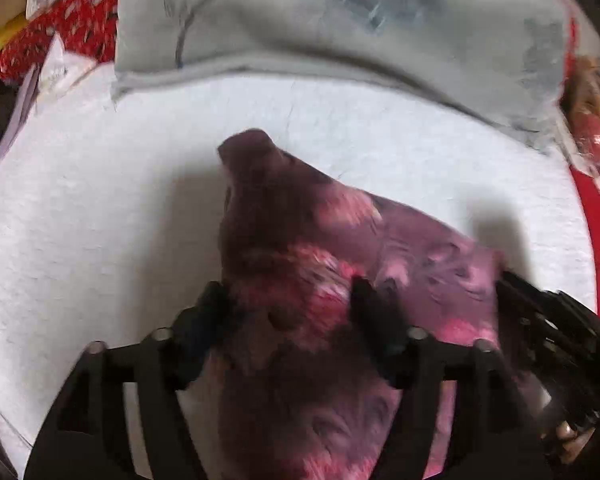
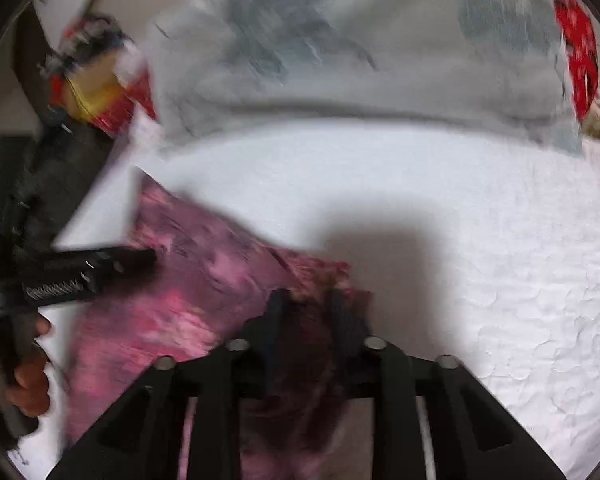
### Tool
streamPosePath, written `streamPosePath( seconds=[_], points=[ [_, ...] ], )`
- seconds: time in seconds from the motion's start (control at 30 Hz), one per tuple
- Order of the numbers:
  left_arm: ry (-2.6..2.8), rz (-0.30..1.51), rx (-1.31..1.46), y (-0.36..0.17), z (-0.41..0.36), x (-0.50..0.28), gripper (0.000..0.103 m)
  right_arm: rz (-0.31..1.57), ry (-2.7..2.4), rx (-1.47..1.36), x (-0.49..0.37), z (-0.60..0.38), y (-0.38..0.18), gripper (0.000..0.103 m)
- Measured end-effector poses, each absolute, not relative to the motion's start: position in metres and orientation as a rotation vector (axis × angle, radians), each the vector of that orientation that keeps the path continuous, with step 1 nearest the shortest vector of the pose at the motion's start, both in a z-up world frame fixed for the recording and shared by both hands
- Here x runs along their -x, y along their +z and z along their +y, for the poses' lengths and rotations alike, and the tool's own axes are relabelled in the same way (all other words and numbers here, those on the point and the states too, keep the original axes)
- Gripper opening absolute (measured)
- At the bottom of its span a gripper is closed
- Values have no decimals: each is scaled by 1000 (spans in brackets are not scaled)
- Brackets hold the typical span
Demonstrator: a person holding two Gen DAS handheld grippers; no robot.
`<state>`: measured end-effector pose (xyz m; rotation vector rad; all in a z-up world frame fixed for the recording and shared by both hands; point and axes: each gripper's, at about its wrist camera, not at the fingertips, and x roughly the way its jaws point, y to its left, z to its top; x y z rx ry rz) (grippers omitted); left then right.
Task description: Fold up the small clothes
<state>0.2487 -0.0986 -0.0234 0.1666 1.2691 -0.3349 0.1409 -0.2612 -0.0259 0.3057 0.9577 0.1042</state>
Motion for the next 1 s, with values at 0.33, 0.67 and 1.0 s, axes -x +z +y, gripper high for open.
streamPosePath(
  seconds=[0.33, 0.67, 1.0],
  points=[
    [-429, 1257, -17, 13, -22, -199, 64, 903, 346, -330, -82, -254, 17, 33],
    [-413, 1226, -86, 24, 0, -142, 72, 981, 287, -275, -34, -226, 6, 39],
    [-365, 1313, -131, -14, 2, -116, 83, 1094, 155, -241, -11, -211, -21, 50]
  ],
)
